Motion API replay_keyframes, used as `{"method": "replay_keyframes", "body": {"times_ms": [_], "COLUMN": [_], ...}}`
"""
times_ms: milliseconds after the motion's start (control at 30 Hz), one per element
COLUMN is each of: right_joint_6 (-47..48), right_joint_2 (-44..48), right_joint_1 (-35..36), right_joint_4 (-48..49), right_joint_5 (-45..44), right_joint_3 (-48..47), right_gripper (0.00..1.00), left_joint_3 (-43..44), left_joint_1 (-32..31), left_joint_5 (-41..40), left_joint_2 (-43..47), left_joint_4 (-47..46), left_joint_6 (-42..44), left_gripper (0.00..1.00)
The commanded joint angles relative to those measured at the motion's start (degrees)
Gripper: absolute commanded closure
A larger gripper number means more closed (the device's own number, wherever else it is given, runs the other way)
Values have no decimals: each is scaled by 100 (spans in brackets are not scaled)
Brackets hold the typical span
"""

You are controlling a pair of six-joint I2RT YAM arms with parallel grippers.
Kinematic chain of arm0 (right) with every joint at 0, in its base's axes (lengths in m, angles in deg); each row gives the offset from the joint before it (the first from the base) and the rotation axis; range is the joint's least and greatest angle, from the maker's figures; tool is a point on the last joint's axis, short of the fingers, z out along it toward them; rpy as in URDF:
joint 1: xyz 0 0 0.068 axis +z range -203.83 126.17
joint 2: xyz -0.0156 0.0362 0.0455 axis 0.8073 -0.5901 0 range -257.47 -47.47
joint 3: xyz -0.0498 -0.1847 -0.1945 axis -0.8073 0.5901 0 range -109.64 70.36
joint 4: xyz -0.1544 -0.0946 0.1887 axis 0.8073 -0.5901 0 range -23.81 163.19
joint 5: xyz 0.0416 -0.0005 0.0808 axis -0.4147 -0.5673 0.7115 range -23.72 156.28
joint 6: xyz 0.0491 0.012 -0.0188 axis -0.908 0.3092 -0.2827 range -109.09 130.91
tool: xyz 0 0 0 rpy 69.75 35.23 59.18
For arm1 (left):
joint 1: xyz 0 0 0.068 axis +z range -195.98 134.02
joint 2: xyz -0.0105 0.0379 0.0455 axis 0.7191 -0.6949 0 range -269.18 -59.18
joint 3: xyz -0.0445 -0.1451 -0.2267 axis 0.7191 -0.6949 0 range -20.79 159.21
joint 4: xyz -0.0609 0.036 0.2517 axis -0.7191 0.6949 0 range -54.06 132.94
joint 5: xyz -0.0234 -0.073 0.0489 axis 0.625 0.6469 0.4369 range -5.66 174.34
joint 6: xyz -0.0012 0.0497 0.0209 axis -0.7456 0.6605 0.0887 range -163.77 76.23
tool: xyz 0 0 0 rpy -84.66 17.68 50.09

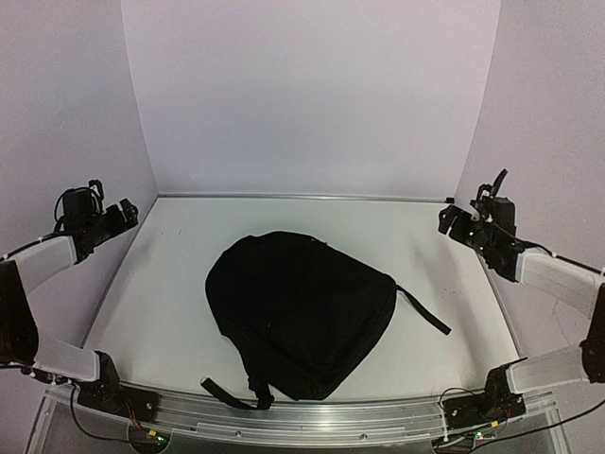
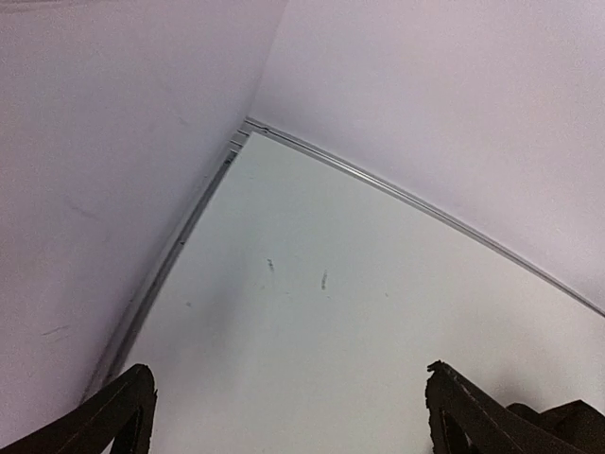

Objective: Pack the student bag
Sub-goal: Reset both arms

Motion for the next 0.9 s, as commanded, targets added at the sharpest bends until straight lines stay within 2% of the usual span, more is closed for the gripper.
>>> {"method": "replay_keyframes", "body": {"times_ms": [0,133,200,300,467,867], "right_joint_6": [522,900,1041,1162,1192,1180], "right_joint_2": [821,1203,1328,1394,1445,1471], "right_joint_1": [5,7,4,5,4,2], "right_joint_4": [2107,3543,4105,4546,4600,4606], "right_joint_5": [-876,-1105,-1380,-1699,-1598,-1433], "right_joint_3": [1143,2186,2587,2944,2971,2955], "right_gripper": [2,2,2,2,2,2], "left_joint_3": [-909,-1721,-1907,-2105,-2546,-2613], "left_joint_1": [125,126,126,119,122,123], "left_joint_5": [-1169,-1721,-1863,-2009,-2034,-1813], "left_joint_2": [720,973,935,795,531,619], "left_joint_4": [-1236,-2091,-2203,-2392,-3116,-3289], "left_joint_6": [361,415,468,496,492,437], "left_gripper": [0,0,0,0,0,0]}}
